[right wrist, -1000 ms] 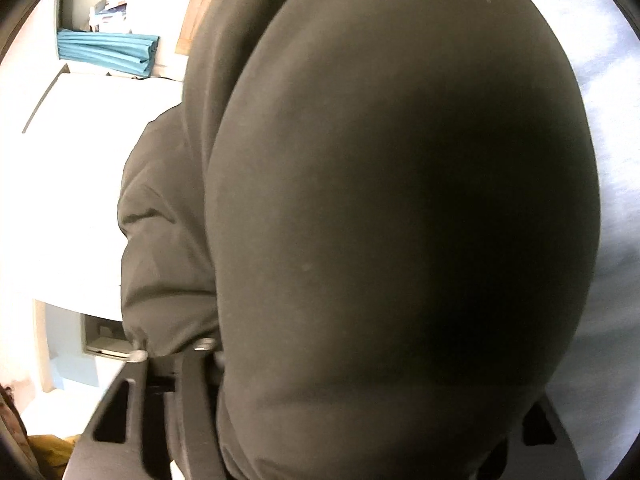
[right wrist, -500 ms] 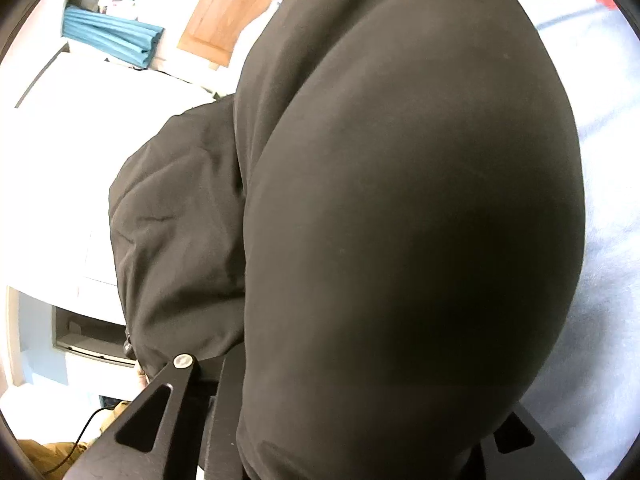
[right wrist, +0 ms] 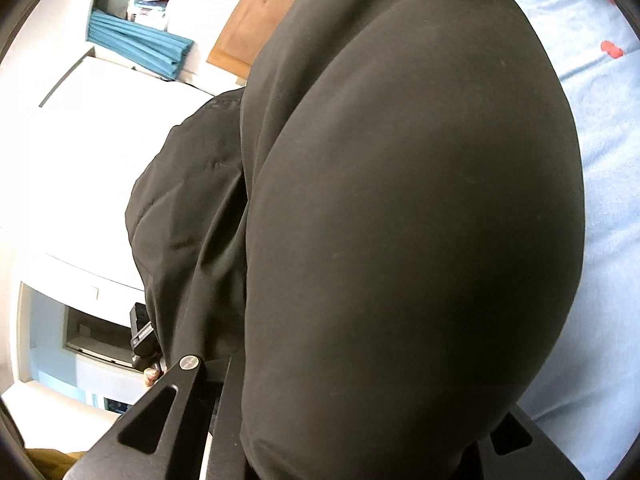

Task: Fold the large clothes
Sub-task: 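Grasp the coat edge with both grippers and lift it up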

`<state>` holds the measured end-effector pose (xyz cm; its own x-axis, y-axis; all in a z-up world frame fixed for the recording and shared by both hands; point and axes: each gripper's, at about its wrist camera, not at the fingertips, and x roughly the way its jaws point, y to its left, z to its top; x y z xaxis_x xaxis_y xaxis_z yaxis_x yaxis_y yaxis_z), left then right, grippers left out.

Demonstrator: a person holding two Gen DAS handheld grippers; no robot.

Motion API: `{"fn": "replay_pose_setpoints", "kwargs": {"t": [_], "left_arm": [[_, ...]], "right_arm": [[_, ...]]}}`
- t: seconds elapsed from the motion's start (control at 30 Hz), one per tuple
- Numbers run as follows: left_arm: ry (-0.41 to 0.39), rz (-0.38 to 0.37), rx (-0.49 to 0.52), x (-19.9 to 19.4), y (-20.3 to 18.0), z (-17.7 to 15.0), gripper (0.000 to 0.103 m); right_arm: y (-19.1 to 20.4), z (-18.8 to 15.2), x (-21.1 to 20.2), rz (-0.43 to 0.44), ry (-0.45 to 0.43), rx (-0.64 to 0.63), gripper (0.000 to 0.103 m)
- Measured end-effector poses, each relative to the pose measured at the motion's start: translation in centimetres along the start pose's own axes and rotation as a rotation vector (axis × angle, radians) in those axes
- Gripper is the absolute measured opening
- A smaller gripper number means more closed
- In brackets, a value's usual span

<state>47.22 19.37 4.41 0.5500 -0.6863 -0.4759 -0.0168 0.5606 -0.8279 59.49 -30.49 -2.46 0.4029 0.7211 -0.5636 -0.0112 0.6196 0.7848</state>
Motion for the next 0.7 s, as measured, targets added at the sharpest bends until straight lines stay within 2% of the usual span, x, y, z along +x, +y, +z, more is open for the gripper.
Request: {"fn": "replay_pose_setpoints", "kwargs": {"t": [0.13, 0.23, 0.3, 0.4, 0.53, 0.63, 0.7], "left_arm": [[-0.002, 0.004, 0.022, -3.9, -1.8, -1.2, 0.018], [0.008, 0.025, 0.030, -4.6, -1.2, -1.9, 0.018], [0.016, 0.050, 0.028, -4.5, 0.1, -2.3, 0.018], [0.035, 0.094, 0.037, -2.4, 2.1, -3.1, 0.018], [0.042, 0.159, 0.067, -0.9, 6.7, -4.2, 0.018], [0.011, 0.168, 0.078, -0.8, 10.0, -4.3, 0.020], [0.004, 0.193, 0.115, -0.7, 11.1, -4.4, 0.024]], "right_arm": [[2.0, -0.7, -1.5, 0.024, 0.001, 0.019, 0.019], [2.2, -1.2, -1.5, 0.028, 0.006, 0.024, 0.019], [1.5, -1.2, -0.7, 0.024, 0.011, 0.037, 0.019], [1.4, -1.1, 1.7, 0.000, 0.035, 0.057, 0.019], [-2.0, -2.2, 4.3, -0.052, 0.071, 0.051, 0.020], [-4.7, -2.2, 4.6, -0.048, 0.037, 0.055, 0.023], [-5.5, -2.4, 4.6, -0.057, 0.026, 0.035, 0.028]]}}
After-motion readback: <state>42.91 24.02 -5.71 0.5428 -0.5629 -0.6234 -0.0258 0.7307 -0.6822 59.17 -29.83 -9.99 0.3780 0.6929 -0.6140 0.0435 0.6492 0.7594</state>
